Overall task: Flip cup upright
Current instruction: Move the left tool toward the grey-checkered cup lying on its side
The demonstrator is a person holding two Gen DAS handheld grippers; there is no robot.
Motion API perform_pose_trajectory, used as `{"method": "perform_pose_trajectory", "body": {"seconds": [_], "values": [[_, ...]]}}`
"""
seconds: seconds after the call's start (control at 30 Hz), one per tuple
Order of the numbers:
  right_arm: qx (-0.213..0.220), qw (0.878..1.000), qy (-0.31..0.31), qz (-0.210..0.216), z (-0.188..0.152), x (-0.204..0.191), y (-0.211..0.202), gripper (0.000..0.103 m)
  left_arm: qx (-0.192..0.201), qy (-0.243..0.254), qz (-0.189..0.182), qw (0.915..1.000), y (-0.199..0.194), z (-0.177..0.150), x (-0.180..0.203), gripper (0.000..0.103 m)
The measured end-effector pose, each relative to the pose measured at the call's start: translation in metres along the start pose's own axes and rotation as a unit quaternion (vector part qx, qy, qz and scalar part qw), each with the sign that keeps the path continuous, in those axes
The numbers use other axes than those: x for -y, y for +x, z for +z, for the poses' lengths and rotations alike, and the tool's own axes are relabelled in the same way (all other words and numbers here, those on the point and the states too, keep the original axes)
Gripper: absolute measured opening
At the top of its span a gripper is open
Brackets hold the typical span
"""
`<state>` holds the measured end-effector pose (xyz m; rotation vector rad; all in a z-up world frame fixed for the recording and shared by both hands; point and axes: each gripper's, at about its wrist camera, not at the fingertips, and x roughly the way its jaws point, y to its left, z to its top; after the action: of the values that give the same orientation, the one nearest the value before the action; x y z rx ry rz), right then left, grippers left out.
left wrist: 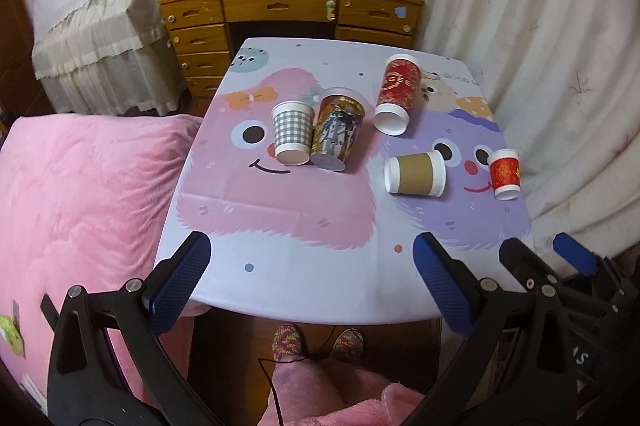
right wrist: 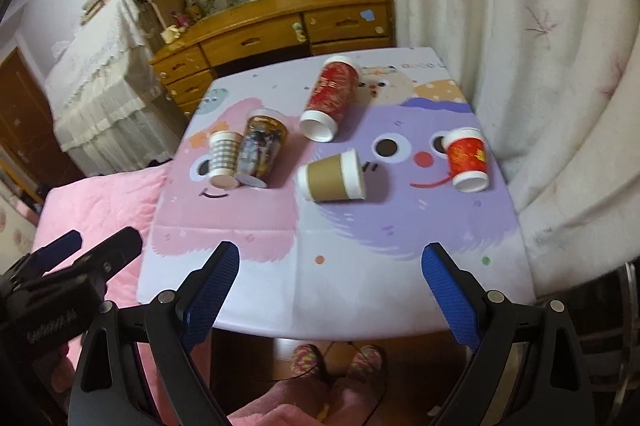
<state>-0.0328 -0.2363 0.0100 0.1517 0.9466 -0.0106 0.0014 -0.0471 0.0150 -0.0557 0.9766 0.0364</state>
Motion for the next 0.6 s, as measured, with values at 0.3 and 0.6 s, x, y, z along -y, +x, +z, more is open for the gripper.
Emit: {"method": "perform_pose_trajectory", "body": {"seconds": [0.3,0.6], "values": [[0.004,0.996,-0.018,0.082,0.003,-0.013,0.004,0.094,-0.019,-0.053,0.001,0.9984,-0.009,-0.008,-0.026,0.1],[-0.002,0.99,-0.036,0.14,0.022,-0.034,0.015,0.094,-0.021,-0.13,0.033,0.9907,-0.024,-0.022,-0.081,0.1]]}}
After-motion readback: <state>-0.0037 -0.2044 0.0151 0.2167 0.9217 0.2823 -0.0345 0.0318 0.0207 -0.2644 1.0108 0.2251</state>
